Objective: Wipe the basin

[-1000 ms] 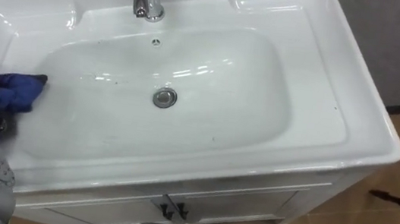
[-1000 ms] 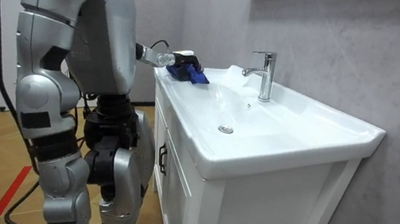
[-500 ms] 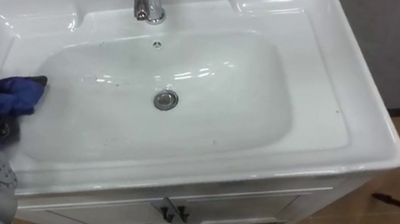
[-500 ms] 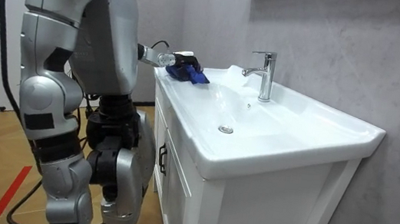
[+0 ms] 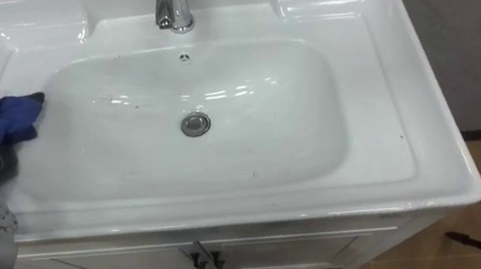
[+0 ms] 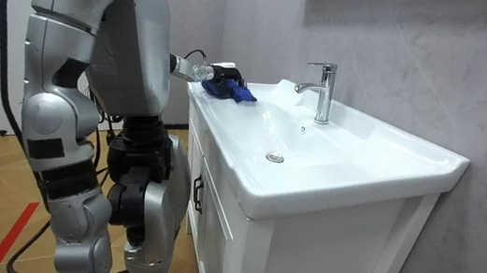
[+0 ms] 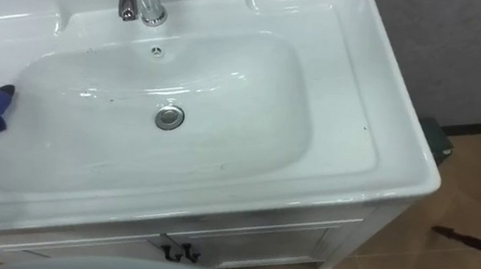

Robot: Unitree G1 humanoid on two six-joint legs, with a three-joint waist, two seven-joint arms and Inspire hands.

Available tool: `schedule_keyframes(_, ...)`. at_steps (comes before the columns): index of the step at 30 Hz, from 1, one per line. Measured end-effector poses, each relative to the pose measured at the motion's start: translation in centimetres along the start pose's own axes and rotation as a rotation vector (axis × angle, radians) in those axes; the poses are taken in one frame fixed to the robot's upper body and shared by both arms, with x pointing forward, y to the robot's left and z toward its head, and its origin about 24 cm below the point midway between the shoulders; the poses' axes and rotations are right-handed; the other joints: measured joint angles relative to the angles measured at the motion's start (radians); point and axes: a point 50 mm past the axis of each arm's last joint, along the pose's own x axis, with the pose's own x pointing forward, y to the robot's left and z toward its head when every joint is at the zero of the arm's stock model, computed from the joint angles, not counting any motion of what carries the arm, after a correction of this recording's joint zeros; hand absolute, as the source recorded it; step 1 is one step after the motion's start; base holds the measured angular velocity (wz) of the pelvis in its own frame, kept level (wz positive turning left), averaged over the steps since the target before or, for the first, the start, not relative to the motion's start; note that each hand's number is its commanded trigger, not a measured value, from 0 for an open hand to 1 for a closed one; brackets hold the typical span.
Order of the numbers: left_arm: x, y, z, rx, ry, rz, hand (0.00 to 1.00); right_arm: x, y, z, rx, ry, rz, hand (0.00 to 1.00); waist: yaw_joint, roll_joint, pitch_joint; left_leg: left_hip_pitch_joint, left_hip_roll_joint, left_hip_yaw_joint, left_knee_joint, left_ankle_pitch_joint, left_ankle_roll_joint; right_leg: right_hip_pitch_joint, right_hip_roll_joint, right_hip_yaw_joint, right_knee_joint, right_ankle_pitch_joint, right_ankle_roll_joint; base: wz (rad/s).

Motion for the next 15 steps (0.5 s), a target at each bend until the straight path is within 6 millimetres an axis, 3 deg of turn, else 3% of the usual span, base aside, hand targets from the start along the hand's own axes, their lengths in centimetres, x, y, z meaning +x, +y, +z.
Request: schedule_keyframes(15, 0.1, 1.0, 0.6, -0.084, -0.009, 0.076, 0.0, 0.0, 0.1, 0.3, 0.027, -0.019, -0.01, 0.0, 0.0, -0.013, -0.0014, -0.009, 0.001, -0.015, 0.005, 0.0, -0.001, 0.007, 0.007, -0.011, -0.01, 0.004, -0.001, 0.03)
